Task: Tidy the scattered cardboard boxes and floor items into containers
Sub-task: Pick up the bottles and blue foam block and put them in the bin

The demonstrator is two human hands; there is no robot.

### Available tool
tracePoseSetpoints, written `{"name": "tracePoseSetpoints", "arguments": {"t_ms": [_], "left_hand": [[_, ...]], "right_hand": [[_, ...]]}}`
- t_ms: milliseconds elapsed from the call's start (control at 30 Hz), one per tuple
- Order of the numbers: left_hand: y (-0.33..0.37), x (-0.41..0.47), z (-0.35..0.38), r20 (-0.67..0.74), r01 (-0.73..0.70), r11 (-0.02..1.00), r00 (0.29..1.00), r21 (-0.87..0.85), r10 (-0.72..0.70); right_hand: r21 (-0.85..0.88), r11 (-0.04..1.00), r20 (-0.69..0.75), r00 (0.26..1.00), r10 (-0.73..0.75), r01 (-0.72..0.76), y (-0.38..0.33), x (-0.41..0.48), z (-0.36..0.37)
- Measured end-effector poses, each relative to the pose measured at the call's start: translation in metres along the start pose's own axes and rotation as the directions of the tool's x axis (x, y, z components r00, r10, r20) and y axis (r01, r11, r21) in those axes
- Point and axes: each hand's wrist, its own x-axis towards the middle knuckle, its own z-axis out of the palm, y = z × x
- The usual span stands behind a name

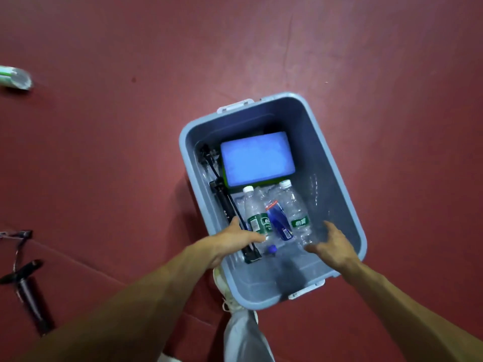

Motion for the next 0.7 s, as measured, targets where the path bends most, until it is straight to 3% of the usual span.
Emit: {"name": "tracePoseSetpoints", "arguments": {"t_ms": [200,400,567,700], "left_hand": [[0.009,-0.027,-0.030,-0.187,-0.033,0.999,0.982,-0.009,0.031],[-0.011,-0.088,-0.098,-0.417,-0.145,0.973,0.907,-0.179,0.059],[-0.083,-0.154,-0.168,-0.589,-0.274,0.892,0.808,-0.361,0.010],[-0.192,-0.215,-0.213,-0.671,-0.322,0.826,0.736,-0.463,-0.090]], "right_hand": [[0.049,0.993,0.064,0.992,-0.111,0.108,-0.042,-0.007,0.005],[-0.021,0.952,0.165,0.940,-0.299,0.306,-0.132,-0.035,0.051],[-0.156,0.835,0.284,0.833,-0.474,0.528,-0.217,-0.095,0.134],[-0.230,0.731,0.403,0.747,-0.529,0.642,-0.259,-0.162,0.230]]}}
